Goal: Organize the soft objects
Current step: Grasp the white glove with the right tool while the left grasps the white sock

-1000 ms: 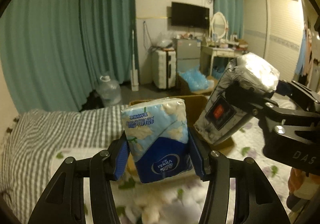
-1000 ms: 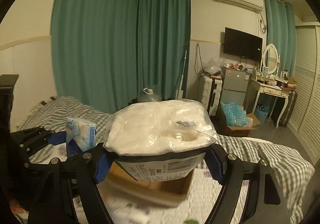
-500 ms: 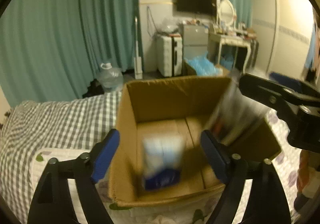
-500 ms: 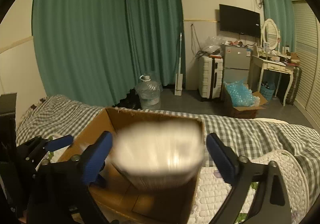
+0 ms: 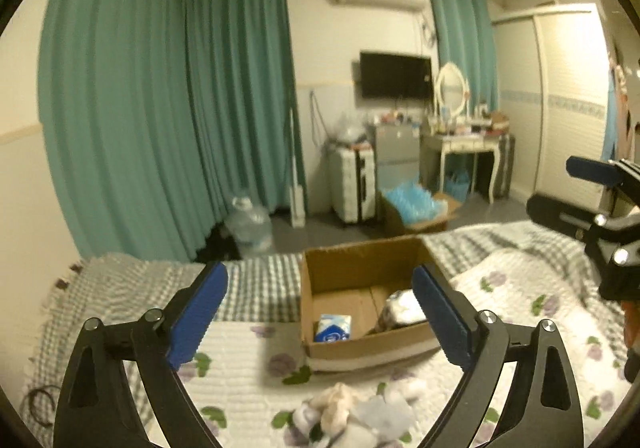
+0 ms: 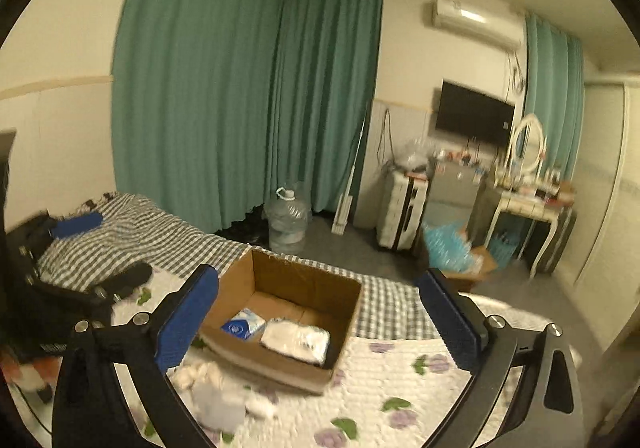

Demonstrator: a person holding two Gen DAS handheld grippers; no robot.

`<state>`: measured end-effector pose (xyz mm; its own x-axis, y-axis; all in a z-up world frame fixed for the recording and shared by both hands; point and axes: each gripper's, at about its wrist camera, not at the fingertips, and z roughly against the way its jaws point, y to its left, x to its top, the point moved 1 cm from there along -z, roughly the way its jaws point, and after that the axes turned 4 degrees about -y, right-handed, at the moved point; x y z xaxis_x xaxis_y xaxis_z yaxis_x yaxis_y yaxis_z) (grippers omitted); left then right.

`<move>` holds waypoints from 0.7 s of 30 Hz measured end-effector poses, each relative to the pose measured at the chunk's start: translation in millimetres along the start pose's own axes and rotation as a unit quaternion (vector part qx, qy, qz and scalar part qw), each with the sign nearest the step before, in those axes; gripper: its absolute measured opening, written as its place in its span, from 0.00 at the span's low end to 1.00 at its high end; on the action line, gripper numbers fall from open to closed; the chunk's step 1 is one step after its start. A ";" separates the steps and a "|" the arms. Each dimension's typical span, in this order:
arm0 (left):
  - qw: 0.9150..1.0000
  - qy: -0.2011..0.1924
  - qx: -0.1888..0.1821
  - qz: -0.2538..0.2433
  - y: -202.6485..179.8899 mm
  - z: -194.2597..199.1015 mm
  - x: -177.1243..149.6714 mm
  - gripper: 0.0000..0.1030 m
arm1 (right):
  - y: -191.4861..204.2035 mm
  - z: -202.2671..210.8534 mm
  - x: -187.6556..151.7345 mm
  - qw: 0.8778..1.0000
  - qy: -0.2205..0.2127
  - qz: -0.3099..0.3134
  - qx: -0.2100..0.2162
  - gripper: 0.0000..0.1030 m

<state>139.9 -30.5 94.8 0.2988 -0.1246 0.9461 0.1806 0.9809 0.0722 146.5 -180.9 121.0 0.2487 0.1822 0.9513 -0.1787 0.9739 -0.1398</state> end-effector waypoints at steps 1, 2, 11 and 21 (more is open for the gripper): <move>1.000 -0.011 -0.001 0.000 1.6 16.1 1.8 0.92 | 5.5 13.3 -0.3 1.000 -0.002 0.007 0.003 0.99; 1.000 -0.019 0.000 -0.001 1.7 30.5 3.1 0.92 | 10.6 24.1 -2.4 1.000 -0.002 0.012 0.007 0.99; 0.999 -0.026 0.008 -0.022 -10.3 91.7 -32.9 0.92 | 58.1 51.1 -80.6 0.995 0.073 0.025 0.058 0.99; 0.994 0.104 0.041 0.004 -6.0 41.1 -166.4 0.92 | 66.0 -17.7 -218.4 0.976 0.204 -0.036 0.066 0.99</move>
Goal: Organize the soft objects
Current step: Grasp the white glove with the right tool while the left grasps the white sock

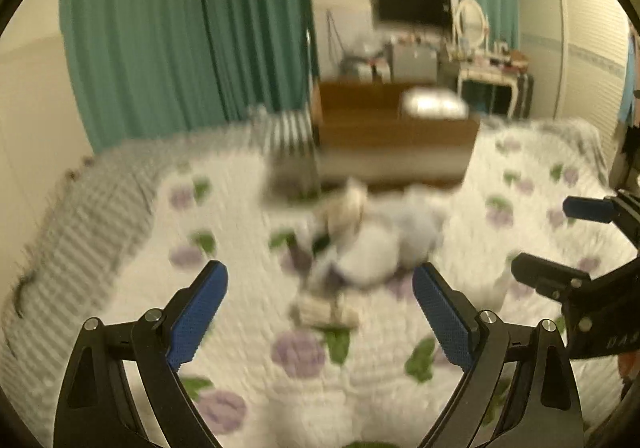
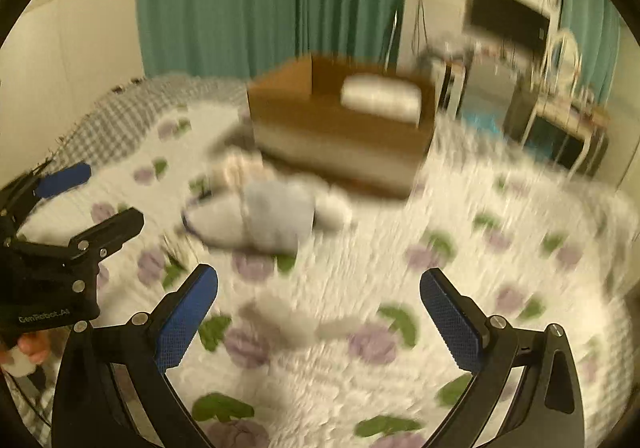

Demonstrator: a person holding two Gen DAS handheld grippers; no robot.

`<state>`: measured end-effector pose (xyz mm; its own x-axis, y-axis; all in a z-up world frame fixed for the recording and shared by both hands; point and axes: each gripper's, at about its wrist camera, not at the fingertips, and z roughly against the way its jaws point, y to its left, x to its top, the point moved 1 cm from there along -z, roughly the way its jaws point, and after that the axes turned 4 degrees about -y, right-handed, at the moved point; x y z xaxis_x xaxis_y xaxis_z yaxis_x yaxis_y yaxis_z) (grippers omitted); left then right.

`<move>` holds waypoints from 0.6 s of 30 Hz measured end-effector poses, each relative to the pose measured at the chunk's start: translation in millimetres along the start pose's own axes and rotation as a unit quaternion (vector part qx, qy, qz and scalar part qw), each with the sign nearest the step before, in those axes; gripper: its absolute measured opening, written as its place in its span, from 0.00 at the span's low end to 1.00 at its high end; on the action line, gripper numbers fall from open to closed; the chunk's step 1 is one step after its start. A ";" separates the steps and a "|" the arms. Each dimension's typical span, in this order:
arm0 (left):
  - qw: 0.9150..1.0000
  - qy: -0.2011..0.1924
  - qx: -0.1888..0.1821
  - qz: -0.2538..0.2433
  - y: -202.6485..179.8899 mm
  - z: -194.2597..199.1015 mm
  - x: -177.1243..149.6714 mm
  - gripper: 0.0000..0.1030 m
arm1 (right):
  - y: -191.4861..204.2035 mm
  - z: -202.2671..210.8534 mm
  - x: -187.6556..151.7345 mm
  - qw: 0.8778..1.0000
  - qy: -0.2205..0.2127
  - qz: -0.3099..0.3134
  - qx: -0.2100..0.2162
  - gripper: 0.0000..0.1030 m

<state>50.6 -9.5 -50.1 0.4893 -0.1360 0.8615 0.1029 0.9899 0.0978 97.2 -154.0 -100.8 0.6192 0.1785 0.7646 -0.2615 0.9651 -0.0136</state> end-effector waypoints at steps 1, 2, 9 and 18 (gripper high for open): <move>1.000 0.015 -0.006 0.004 1.0 -9.0 -12.8 0.92 | -2.5 -10.2 -10.4 1.000 0.015 -0.008 0.004 0.99; 0.999 0.031 -0.012 0.004 0.0 -16.5 -25.9 0.92 | -4.8 -19.7 -20.4 0.999 0.031 -0.015 0.003 0.99; 0.996 0.083 -0.023 0.007 1.8 -50.0 -60.0 0.91 | -3.0 -62.7 -44.2 0.995 0.094 -0.022 -0.002 0.99; 0.992 0.116 -0.052 0.021 1.9 -79.1 -66.2 0.89 | -11.6 -77.3 -38.2 0.994 0.096 -0.056 -0.008 0.66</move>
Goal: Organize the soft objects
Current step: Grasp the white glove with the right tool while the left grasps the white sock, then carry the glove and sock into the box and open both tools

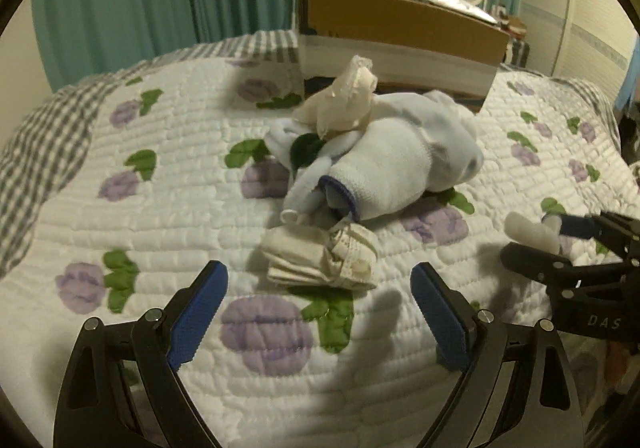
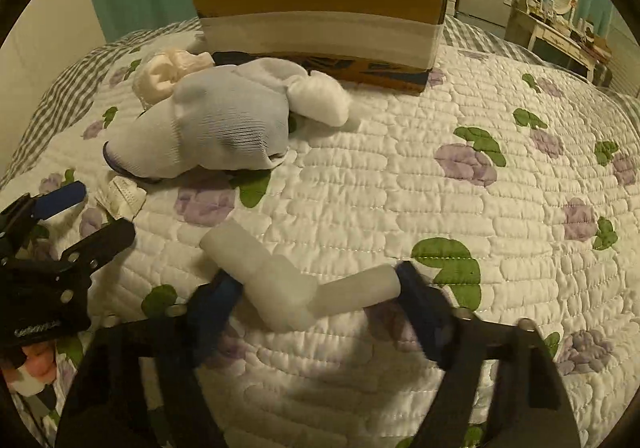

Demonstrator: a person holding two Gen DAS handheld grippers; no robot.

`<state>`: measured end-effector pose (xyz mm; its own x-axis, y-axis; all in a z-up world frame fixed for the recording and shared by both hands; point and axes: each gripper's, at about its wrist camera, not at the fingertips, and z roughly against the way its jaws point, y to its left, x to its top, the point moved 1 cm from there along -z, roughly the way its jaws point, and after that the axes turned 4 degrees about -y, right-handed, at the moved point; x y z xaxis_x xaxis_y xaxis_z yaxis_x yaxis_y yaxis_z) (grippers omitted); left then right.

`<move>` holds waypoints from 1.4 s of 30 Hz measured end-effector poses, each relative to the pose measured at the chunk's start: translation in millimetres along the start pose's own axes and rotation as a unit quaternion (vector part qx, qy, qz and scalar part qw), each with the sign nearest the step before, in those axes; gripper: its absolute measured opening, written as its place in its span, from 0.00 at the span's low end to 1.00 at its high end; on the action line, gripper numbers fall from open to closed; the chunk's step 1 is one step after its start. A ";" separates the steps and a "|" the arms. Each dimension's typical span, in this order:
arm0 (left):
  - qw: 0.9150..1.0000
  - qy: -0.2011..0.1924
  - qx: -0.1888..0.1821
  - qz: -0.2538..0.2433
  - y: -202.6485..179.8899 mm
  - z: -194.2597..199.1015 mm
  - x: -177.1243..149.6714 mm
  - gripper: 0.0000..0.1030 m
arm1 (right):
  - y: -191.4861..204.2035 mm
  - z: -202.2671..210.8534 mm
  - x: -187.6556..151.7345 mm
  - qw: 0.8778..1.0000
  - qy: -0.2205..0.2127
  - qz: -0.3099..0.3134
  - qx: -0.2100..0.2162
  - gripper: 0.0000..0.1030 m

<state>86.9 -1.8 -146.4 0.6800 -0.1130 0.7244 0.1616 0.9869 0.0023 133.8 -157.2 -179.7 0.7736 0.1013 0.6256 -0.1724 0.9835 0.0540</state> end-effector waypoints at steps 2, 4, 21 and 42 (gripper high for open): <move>1.000 0.003 -0.005 0.007 0.4 -6.8 1.5 0.75 | 0.5 0.9 0.3 1.000 -0.003 0.000 -0.004 0.58; 1.000 0.011 -0.017 0.015 1.4 -12.3 2.1 0.71 | -0.1 2.8 0.6 1.000 -0.007 -0.002 -0.002 0.50; 0.999 -0.010 -0.041 0.001 -6.6 13.9 0.9 0.54 | 2.1 47.3 -2.4 0.997 -0.061 -0.011 0.035 0.24; 0.986 -0.157 -0.056 -0.024 -21.3 147.7 107.8 0.54 | 15.2 191.8 117.0 0.975 -0.209 0.058 0.053 0.24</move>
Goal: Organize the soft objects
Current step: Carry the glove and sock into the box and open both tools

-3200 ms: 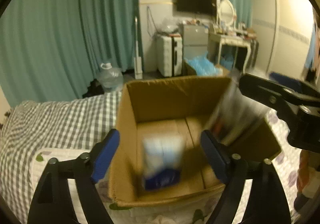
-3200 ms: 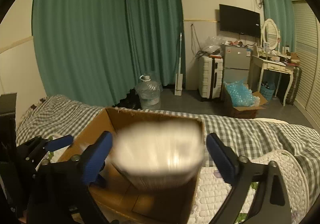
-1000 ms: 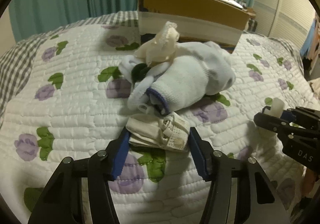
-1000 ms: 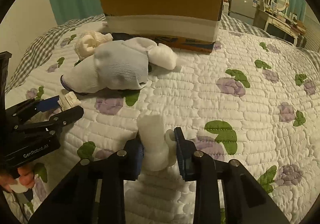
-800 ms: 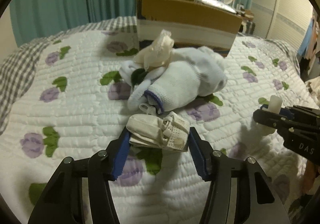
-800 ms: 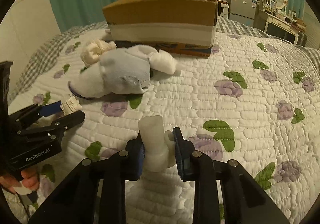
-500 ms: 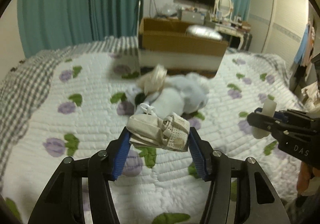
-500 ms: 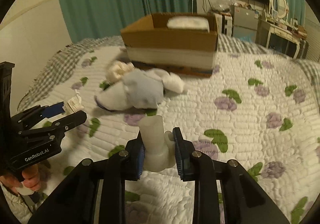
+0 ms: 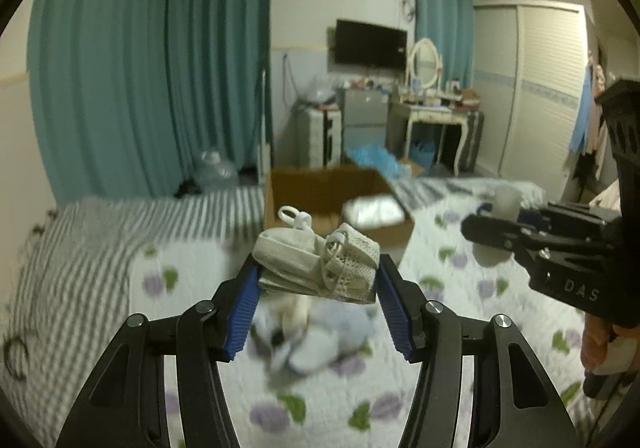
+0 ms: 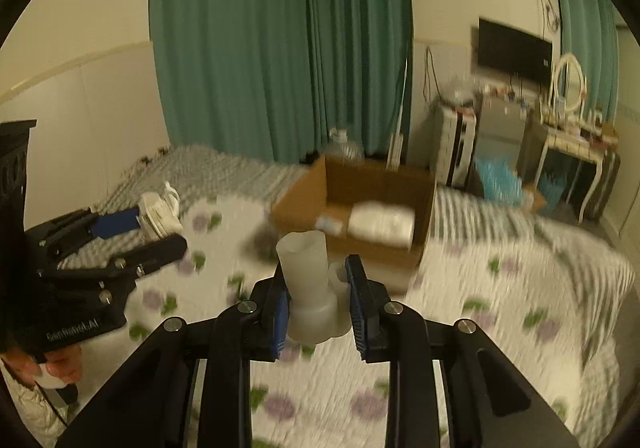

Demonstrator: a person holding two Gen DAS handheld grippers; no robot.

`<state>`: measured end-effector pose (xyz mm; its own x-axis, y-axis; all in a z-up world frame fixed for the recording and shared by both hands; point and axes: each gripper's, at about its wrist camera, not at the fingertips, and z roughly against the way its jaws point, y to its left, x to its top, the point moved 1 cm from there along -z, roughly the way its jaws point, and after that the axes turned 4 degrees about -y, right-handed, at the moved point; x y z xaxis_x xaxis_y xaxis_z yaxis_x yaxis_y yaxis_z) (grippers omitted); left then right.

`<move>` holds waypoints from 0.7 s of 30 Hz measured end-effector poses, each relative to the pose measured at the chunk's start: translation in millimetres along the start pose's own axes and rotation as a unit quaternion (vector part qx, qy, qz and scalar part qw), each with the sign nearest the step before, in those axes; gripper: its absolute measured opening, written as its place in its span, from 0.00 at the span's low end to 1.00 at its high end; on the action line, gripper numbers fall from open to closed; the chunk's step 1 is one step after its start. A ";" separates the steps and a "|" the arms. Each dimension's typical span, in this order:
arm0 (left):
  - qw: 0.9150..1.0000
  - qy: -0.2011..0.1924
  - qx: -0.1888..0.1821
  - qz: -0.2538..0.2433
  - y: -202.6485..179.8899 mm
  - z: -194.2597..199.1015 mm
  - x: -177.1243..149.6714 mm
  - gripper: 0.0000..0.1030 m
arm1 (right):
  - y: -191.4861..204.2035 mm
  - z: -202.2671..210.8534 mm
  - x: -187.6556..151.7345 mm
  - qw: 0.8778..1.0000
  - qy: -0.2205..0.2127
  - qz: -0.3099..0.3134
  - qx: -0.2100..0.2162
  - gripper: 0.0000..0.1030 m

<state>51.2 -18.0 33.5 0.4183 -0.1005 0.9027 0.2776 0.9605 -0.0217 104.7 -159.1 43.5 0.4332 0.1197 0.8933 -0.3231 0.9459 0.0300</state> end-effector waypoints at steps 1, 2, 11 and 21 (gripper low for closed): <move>1.000 -0.007 -0.003 -0.004 -0.3 -4.2 14.0 0.54 | -1.5 -3.0 12.9 1.000 -0.007 0.005 -0.001 0.24; 1.000 -0.012 -0.003 -0.007 0.3 -8.4 23.5 0.54 | -4.1 -8.0 27.7 1.000 -0.014 0.010 -0.002 0.24; 1.000 -0.008 0.003 -0.021 15.4 -111.6 86.3 0.54 | -44.2 -111.4 92.4 1.000 -0.012 0.003 -0.012 0.25; 0.998 0.042 0.011 -0.039 23.6 -235.4 66.8 0.54 | -91.8 -233.6 55.4 0.999 0.038 -0.032 -0.022 0.26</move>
<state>289.2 -63.1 -7.8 0.4671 -0.1962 0.8621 0.2939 0.9541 0.0579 354.9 -168.9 -14.4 0.5141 0.0799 0.8540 -0.2571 0.9642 0.0646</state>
